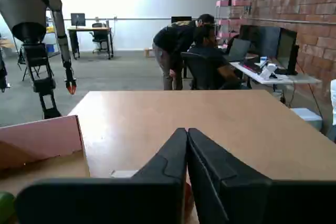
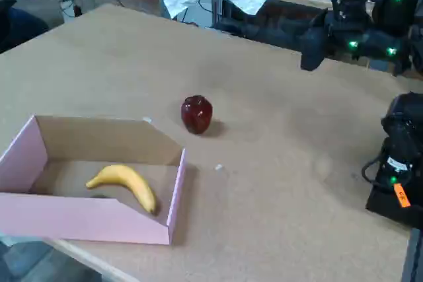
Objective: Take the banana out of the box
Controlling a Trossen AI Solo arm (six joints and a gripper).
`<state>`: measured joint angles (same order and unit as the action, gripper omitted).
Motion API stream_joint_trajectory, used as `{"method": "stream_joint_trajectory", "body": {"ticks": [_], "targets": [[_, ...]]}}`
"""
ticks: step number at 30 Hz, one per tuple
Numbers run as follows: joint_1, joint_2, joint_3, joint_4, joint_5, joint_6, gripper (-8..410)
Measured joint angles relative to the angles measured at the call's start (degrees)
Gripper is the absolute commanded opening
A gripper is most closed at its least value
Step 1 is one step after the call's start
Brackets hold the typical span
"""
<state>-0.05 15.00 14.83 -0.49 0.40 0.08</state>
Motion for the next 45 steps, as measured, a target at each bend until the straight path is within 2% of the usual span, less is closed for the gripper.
{"method": "stream_joint_trajectory", "body": {"ticks": [29, 36, 40, 45], "targets": [[0.04, 0.87, 0.96, 0.0, 0.04, -0.17, 7], [0.09, 6.25, 7.26, -1.2, -1.25, -0.2, 58], [0.17, 12.24, 12.81, -3.32, -4.96, -0.17, 85], [0.33, 20.7, 20.09, -5.66, -8.74, -0.17, 94]]}}
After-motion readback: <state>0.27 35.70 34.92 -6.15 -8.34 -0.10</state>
